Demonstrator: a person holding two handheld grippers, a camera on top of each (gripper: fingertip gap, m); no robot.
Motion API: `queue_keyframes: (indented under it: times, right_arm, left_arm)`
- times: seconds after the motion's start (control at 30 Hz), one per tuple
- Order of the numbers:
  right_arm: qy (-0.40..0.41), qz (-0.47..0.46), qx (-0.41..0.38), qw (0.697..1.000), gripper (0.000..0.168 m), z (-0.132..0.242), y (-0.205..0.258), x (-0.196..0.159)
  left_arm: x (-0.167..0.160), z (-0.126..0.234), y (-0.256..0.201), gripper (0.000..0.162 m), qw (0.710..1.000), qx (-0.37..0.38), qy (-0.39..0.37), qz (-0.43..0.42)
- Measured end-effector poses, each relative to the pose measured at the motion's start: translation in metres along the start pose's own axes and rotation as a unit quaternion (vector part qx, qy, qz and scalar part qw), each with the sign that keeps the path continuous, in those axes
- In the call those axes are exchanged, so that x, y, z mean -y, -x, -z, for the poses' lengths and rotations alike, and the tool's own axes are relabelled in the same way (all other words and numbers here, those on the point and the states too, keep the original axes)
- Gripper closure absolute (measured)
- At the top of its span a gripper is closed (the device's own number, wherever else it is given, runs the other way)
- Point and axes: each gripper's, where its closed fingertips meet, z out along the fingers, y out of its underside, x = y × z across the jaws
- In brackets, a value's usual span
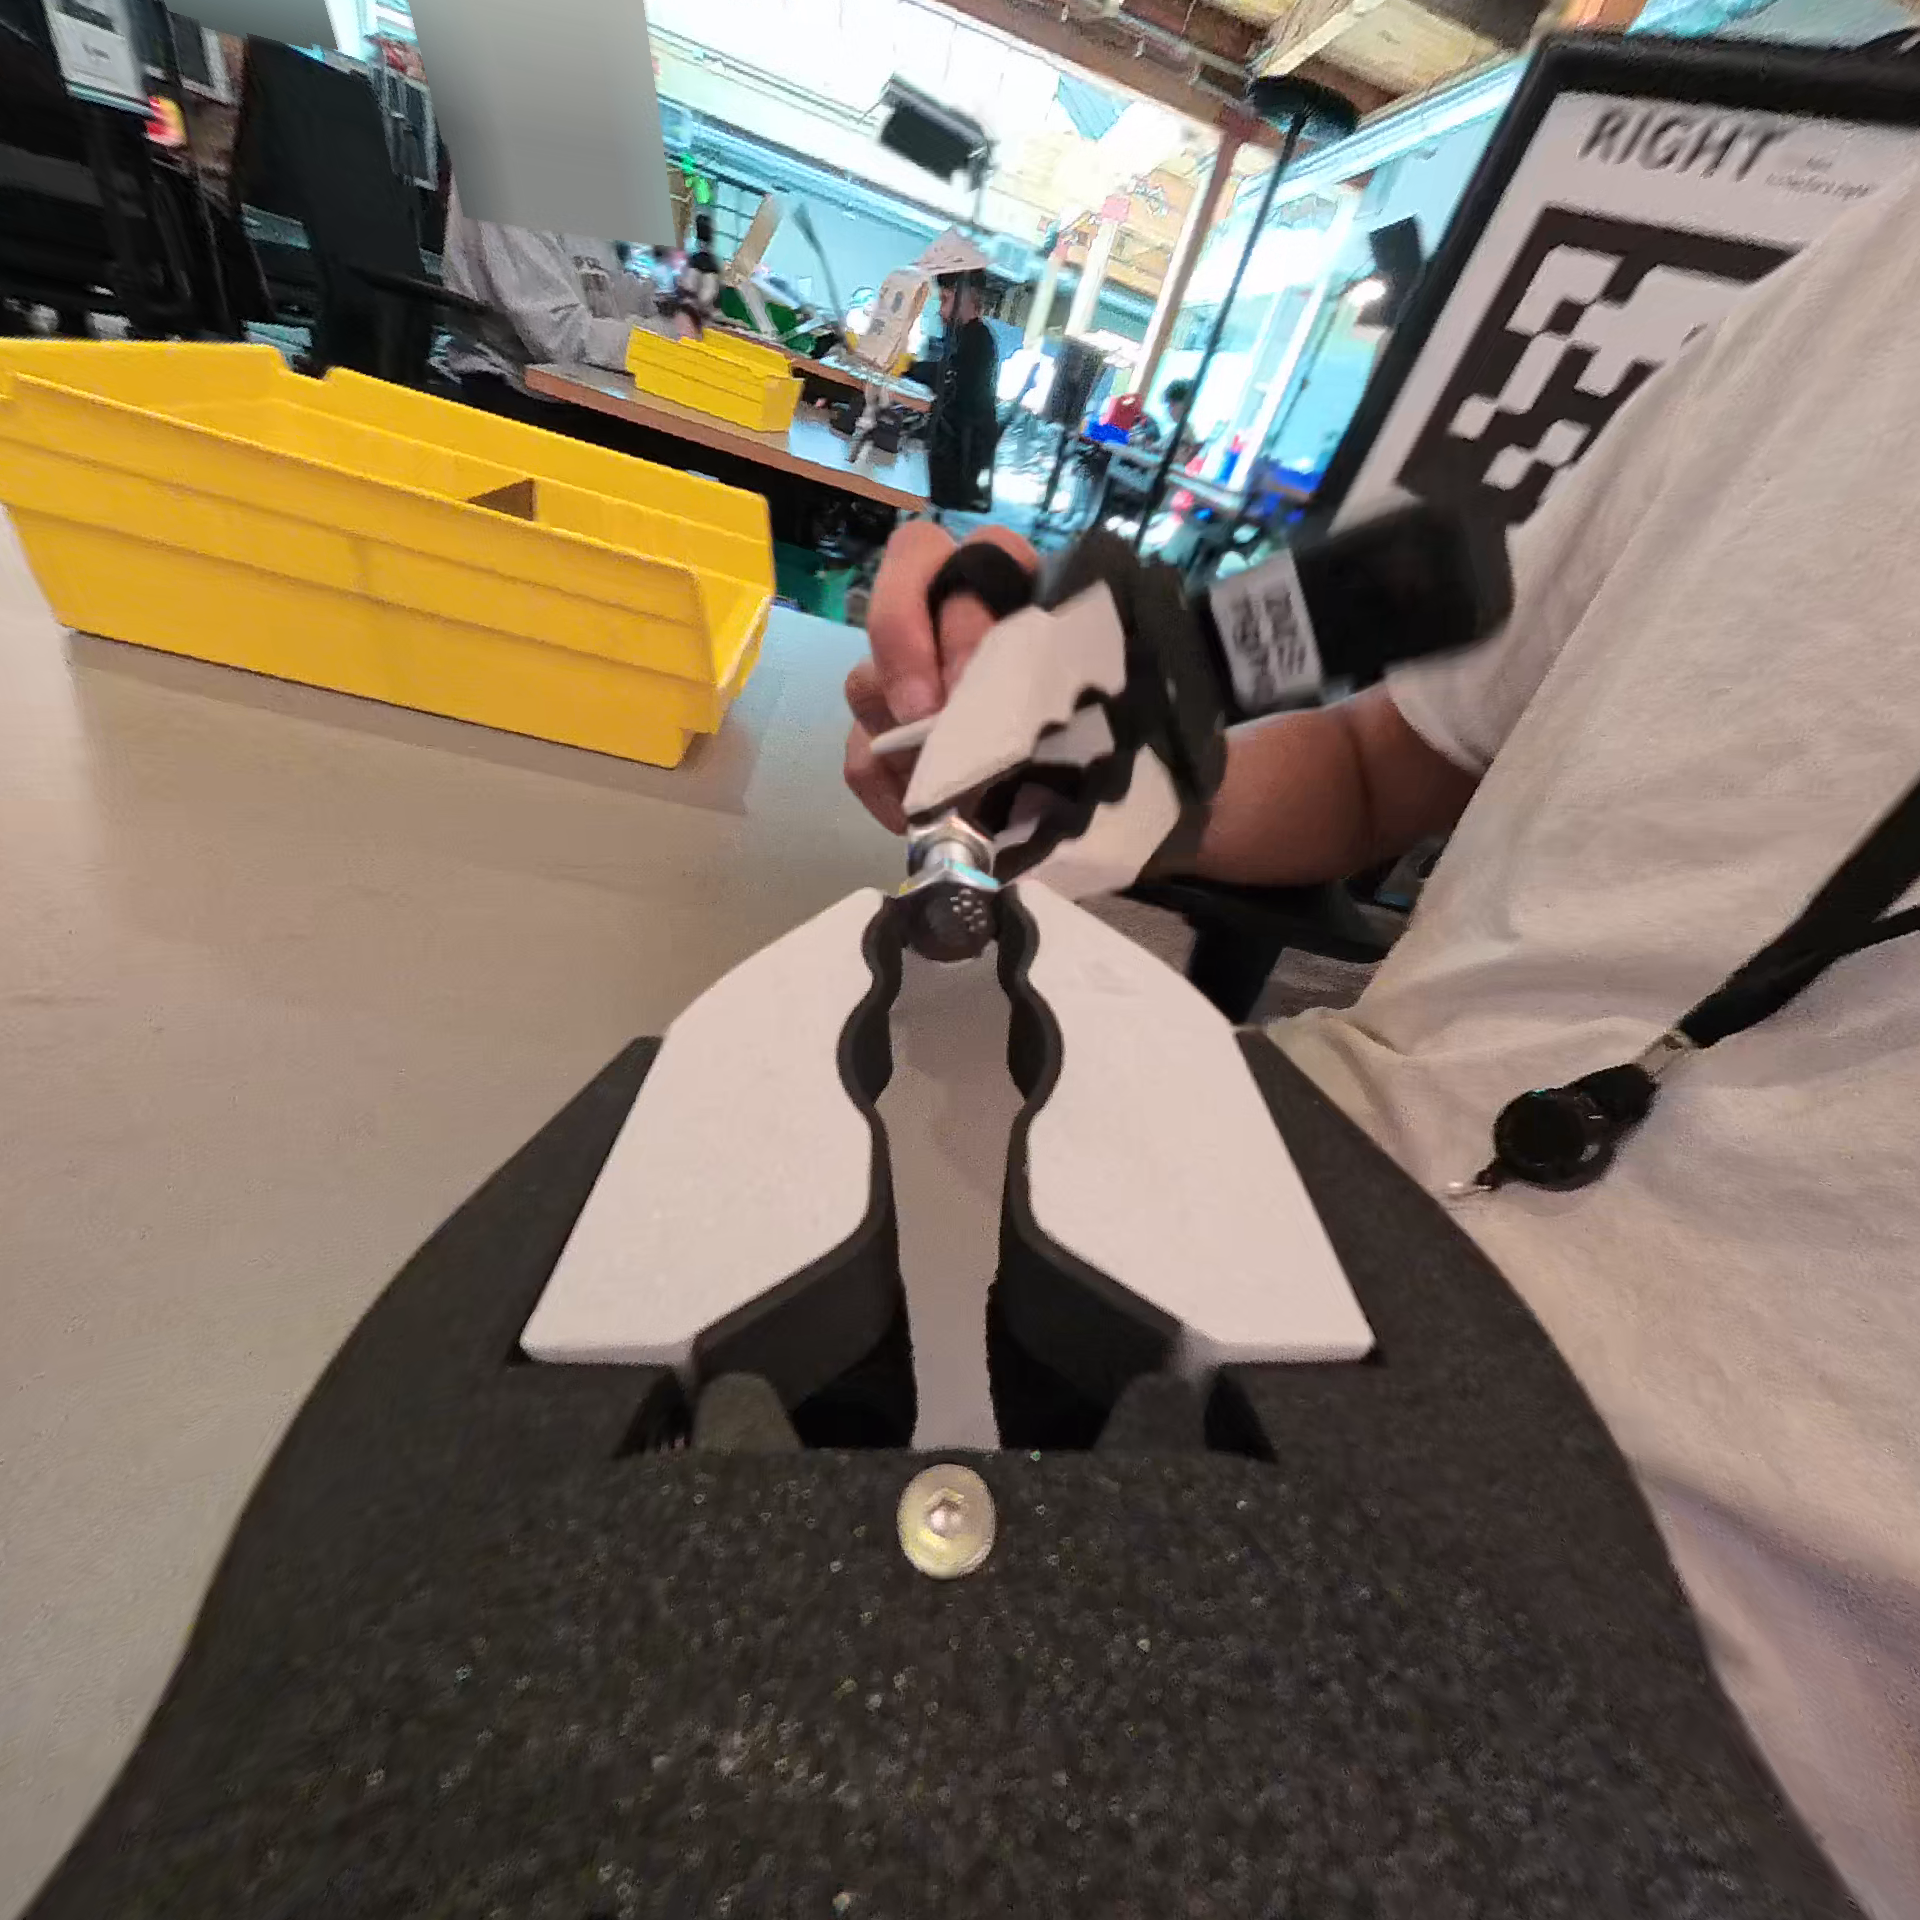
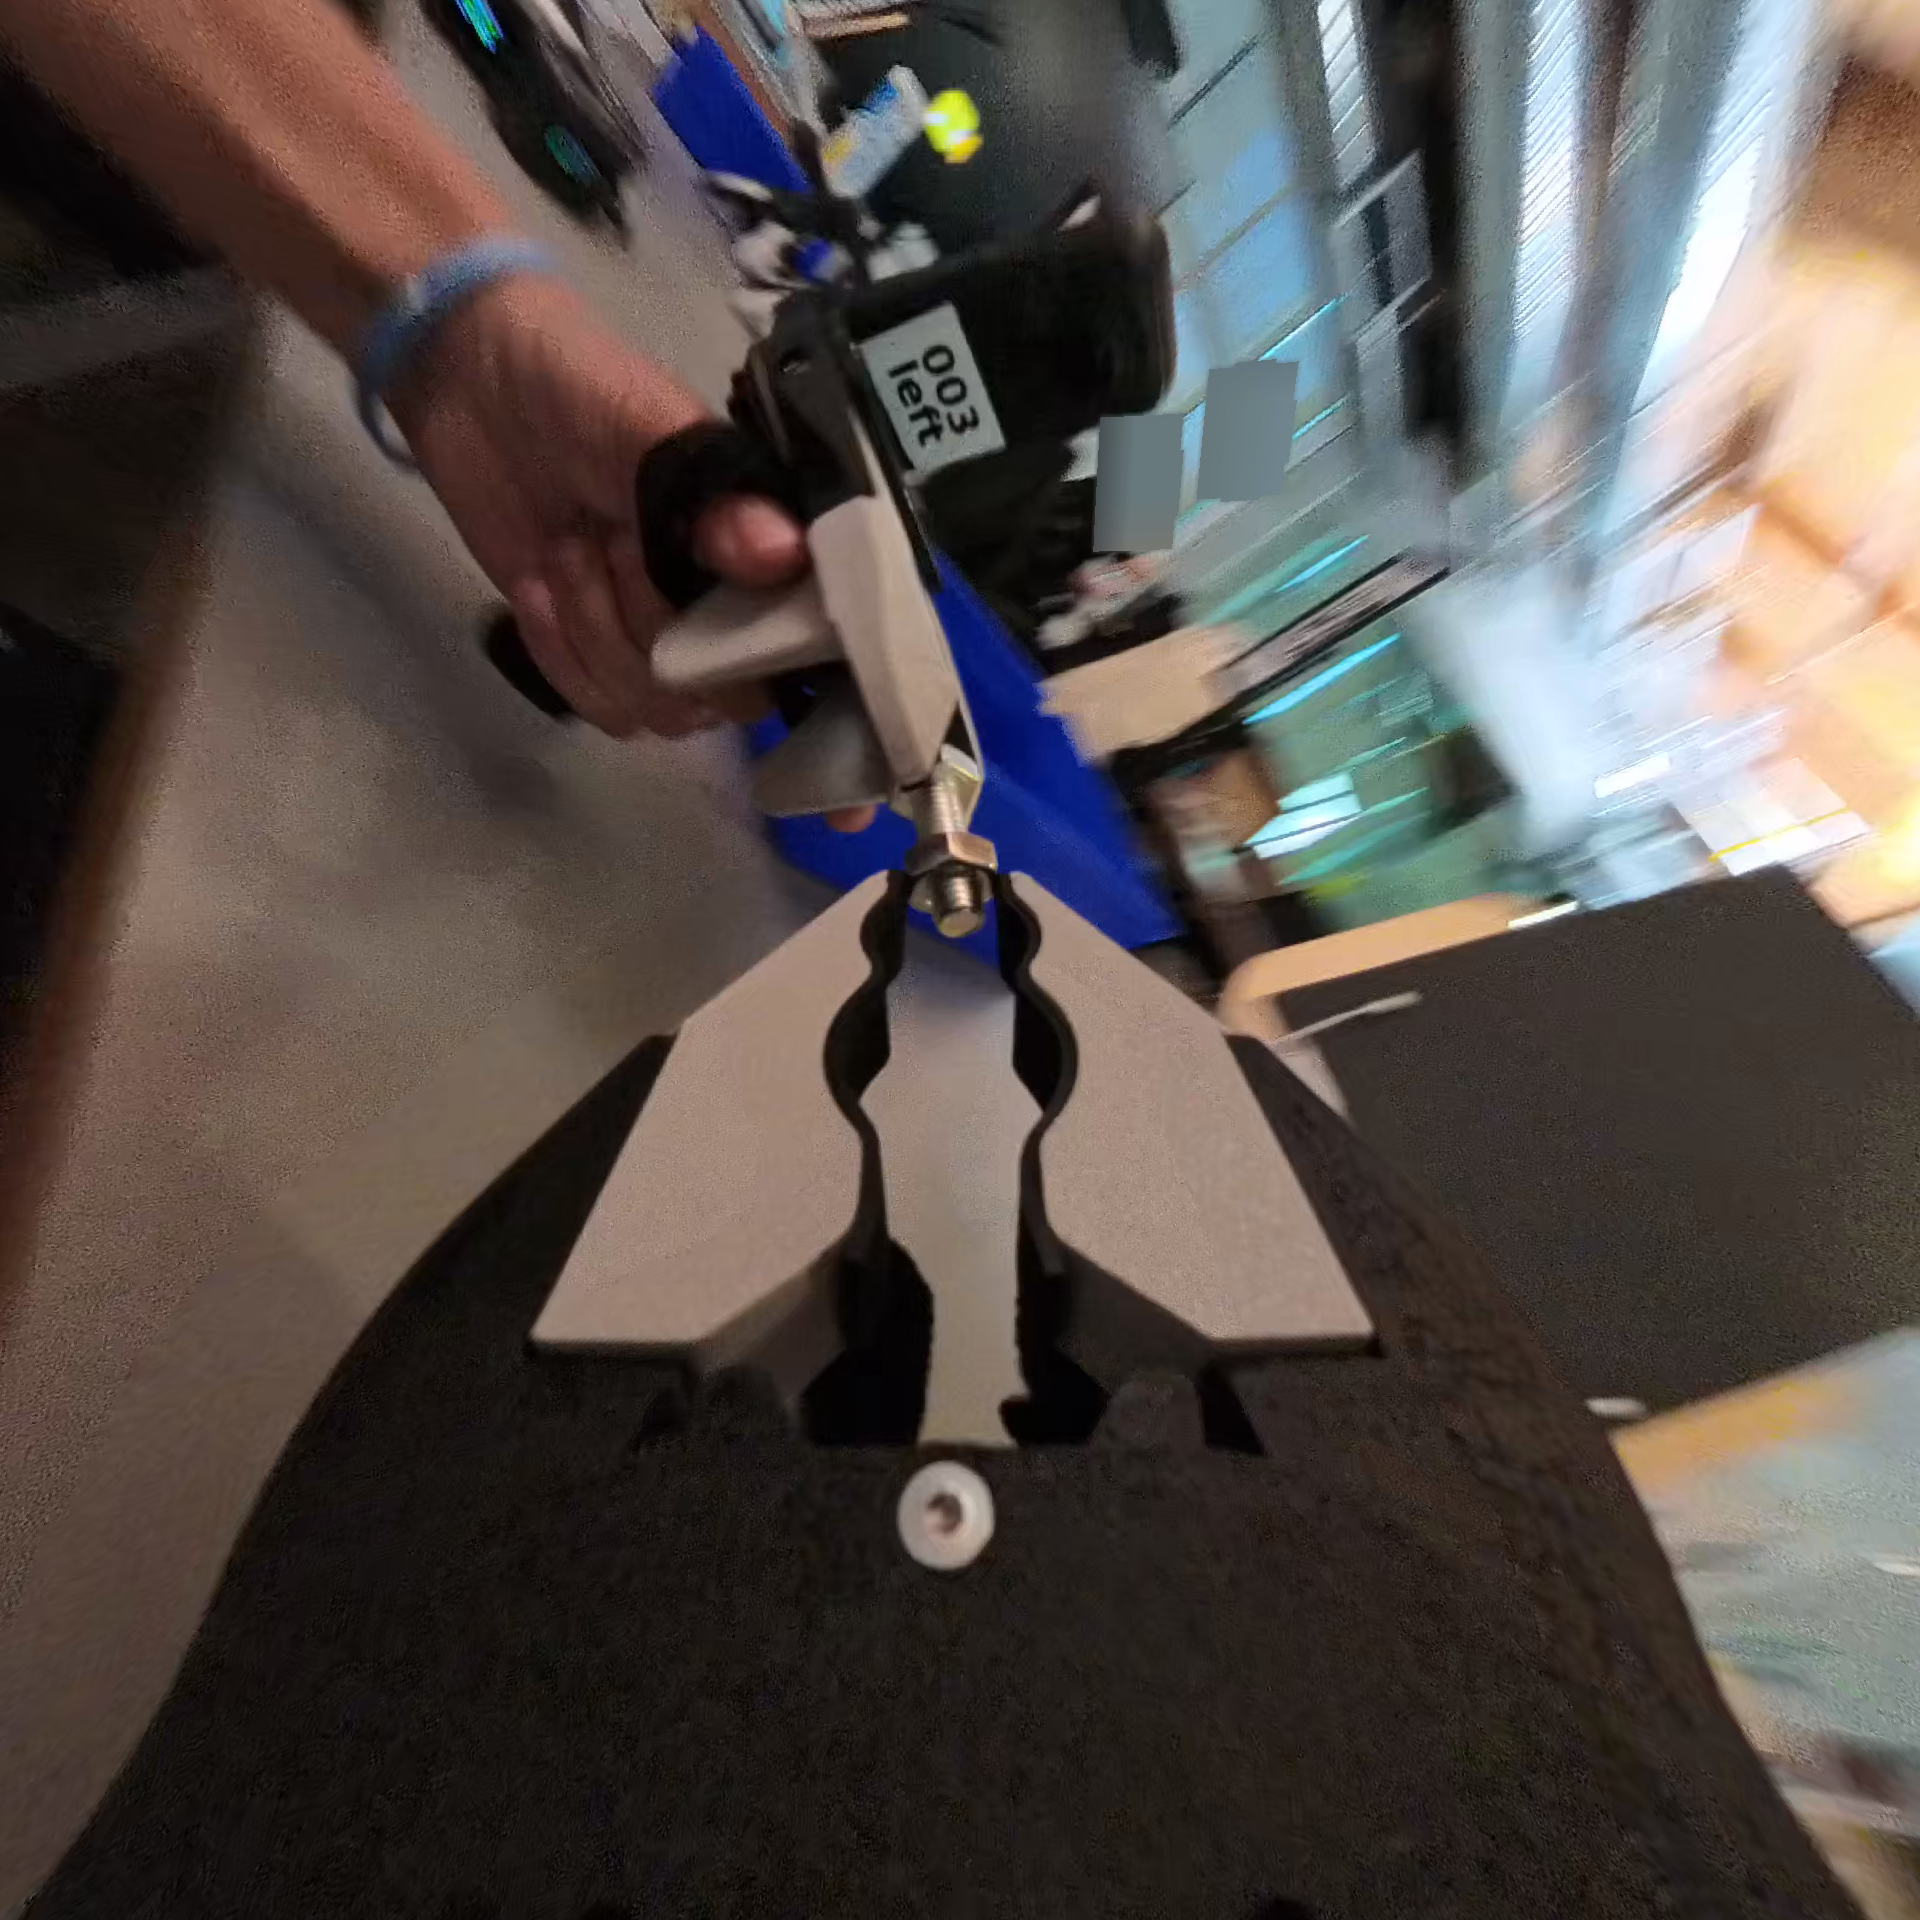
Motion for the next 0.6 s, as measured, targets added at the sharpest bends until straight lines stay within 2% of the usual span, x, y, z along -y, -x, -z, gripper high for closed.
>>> queue_keyframes:
  times: [0.07,0.13,0.2,0.27,0.33,0.37,0.4,0.43,0.47,0.53,0.6]
  right_arm:
    - [0.026,0.136,-0.058,0.989,0.152,0.0,0.002,-0.001]
    - [0.031,0.13,-0.062,0.989,0.148,-0.002,0.002,-0.002]
    - [0.027,0.055,-0.039,0.997,0.135,-0.003,0.002,-0.005]
    - [0.019,-0.066,-0.027,0.997,0.127,-0.003,-0.008,-0.011]
    - [0.008,-0.217,0.001,0.976,0.128,-0.003,-0.017,-0.021]
    - [0.0,-0.305,0.031,0.952,0.127,-0.004,-0.018,-0.025]
    - [-0.018,-0.398,0.071,0.915,0.128,-0.004,-0.017,-0.025]
    - [-0.041,-0.491,0.111,0.863,0.128,-0.004,-0.017,-0.023]
    - [-0.059,-0.58,0.146,0.8,0.129,-0.005,-0.018,-0.023]
    - [-0.087,-0.723,0.216,0.651,0.131,-0.006,-0.018,-0.023]
    - [-0.091,-0.804,0.295,0.508,0.13,-0.007,-0.006,-0.022]
  left_arm:
    - [-0.002,0.001,0.001,0.145,1.0,0.004,0.006,0.0]
    - [-0.001,0.001,0.002,0.145,1.0,0.009,0.005,0.0]
    - [0.002,0.002,0.003,0.144,1.0,0.017,-0.005,-0.006]
    - [0.005,0.005,0.008,0.145,0.999,0.037,-0.011,-0.019]
    - [0.008,0.009,0.016,0.145,0.997,0.069,-0.017,-0.042]
    - [0.009,0.012,0.019,0.145,0.995,0.085,-0.016,-0.058]
    - [0.01,0.013,0.022,0.145,0.992,0.101,-0.016,-0.075]
    - [0.01,0.015,0.024,0.144,0.989,0.112,-0.016,-0.092]
    - [0.011,0.015,0.024,0.144,0.987,0.118,-0.015,-0.106]
    - [0.009,0.014,0.024,0.144,0.982,0.128,-0.007,-0.138]
    - [0.006,0.011,0.022,0.144,0.977,0.13,0.005,-0.166]
